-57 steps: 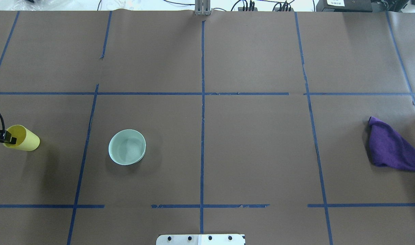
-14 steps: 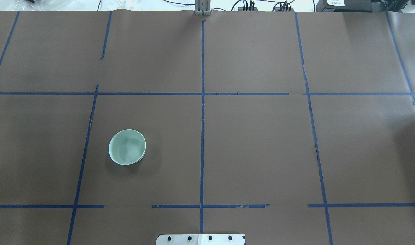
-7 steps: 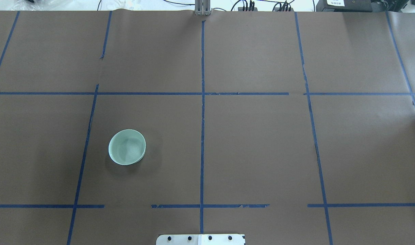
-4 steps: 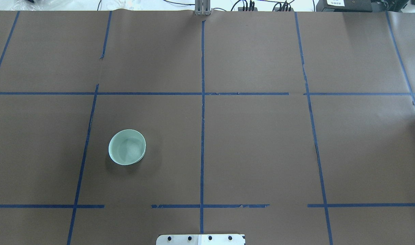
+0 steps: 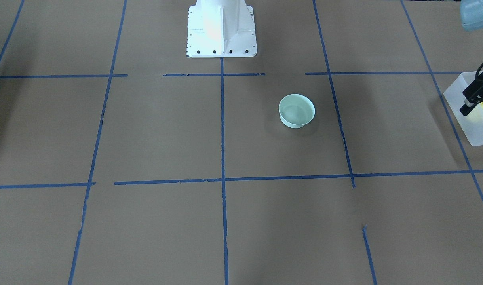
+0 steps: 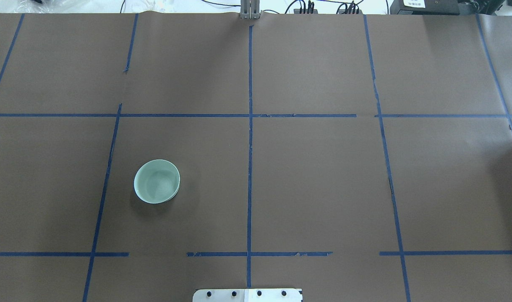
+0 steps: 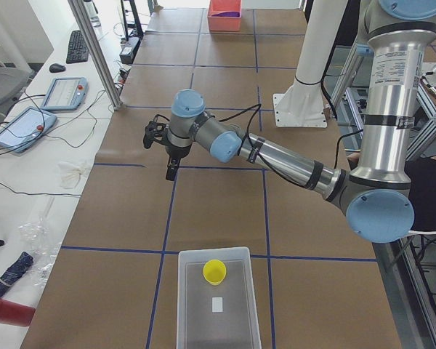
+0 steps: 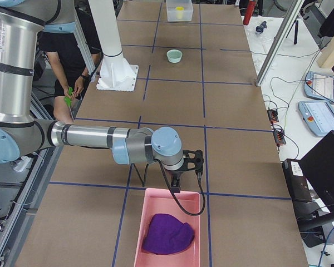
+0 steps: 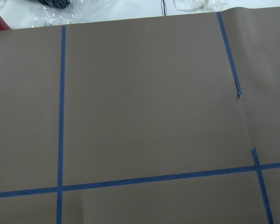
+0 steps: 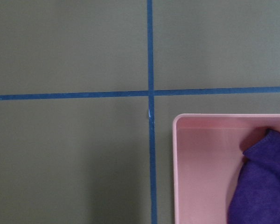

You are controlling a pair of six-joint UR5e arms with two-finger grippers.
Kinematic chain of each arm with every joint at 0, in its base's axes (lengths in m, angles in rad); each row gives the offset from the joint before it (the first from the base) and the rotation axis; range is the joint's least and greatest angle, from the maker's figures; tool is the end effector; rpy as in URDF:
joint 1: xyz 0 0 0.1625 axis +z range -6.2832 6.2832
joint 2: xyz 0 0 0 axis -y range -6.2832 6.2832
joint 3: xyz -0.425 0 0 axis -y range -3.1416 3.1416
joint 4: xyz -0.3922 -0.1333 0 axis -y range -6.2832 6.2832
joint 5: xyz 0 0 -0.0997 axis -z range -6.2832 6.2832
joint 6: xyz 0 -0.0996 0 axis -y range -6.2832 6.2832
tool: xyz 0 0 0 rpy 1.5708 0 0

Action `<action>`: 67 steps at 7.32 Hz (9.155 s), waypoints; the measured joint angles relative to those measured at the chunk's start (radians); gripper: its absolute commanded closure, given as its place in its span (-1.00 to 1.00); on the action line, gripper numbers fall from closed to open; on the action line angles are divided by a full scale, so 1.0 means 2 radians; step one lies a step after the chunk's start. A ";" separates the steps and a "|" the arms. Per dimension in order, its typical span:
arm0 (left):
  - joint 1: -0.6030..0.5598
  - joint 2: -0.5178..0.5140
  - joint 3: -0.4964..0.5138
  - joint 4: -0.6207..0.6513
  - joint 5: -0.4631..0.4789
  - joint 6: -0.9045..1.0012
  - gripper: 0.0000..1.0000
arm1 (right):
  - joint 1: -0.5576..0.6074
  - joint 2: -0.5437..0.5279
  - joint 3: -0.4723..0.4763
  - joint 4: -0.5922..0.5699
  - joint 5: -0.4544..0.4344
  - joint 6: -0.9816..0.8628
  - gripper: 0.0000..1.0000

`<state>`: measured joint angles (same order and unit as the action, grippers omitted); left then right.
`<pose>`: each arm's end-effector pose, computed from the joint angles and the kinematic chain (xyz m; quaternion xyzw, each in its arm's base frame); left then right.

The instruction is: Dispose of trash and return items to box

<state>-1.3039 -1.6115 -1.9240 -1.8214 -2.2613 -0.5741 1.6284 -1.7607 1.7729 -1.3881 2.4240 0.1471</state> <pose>0.0659 -0.5058 0.4381 0.1410 0.4147 -0.0306 0.8984 0.0825 -0.4184 0.6200 0.0701 -0.4154 0.0525 0.9054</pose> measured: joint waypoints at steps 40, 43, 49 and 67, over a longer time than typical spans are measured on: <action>-0.189 0.067 0.149 0.079 0.188 0.425 1.00 | -0.029 0.046 -0.072 -0.001 0.001 -0.005 -1.00; -0.192 0.089 0.221 -0.005 0.191 0.419 1.00 | -0.030 0.047 -0.070 0.000 0.002 -0.005 -1.00; -0.189 0.085 0.242 -0.025 0.136 0.398 -1.00 | -0.030 0.046 -0.070 -0.002 0.001 -0.005 -1.00; -0.135 0.065 0.107 0.094 -0.018 0.300 -1.00 | -0.028 0.033 -0.076 -0.005 0.001 -0.006 -1.00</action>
<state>-1.5738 -1.4806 -1.7090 -1.6326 -2.2964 0.0251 1.5723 -1.6950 1.6212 -1.3974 2.4268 0.1344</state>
